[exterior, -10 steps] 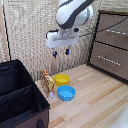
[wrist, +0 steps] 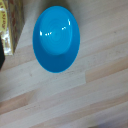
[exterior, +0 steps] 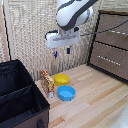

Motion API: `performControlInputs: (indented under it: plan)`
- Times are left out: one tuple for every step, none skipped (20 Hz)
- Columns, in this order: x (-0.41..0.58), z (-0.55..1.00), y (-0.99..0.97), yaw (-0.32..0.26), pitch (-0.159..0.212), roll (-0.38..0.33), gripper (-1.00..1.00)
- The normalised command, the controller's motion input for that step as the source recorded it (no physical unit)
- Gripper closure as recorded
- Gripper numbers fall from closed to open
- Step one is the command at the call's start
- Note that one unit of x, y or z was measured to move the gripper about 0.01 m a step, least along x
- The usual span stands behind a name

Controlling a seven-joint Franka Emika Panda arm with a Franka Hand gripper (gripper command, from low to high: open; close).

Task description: With caution, bring your gripper towards the upper drawer's hold. Grasp the drawer hold tightly with your gripper tool. Pull the drawer in your direction to reveal the contents of the top drawer.

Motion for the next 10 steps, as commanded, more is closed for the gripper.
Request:
performControlInputs:
  plan:
    - [0.051,0.2,0.0,0.034,0.0,-0.361,-1.0]
    - [0.057,0.2,0.0,0.033,0.0,-0.36,-1.0]
    - [0.057,0.2,0.0,0.032,0.0,-0.358,-1.0]
    - [0.031,0.21,0.0,0.036,0.0,-0.357,-1.0]
    - [0.0,0.22,0.0,0.06,0.0,-0.353,-1.0]
    - [0.0,0.23,0.0,0.09,0.0,-0.346,-1.0]
    - [0.0,0.24,0.0,0.111,0.0,-0.337,-1.0]
    - [0.0,0.25,0.0,0.118,0.0,-0.333,-1.0]
    - [0.0,0.25,0.0,0.12,0.008,-0.332,-1.0]
    - [0.0,0.28,0.0,0.135,0.009,-0.318,-1.0]
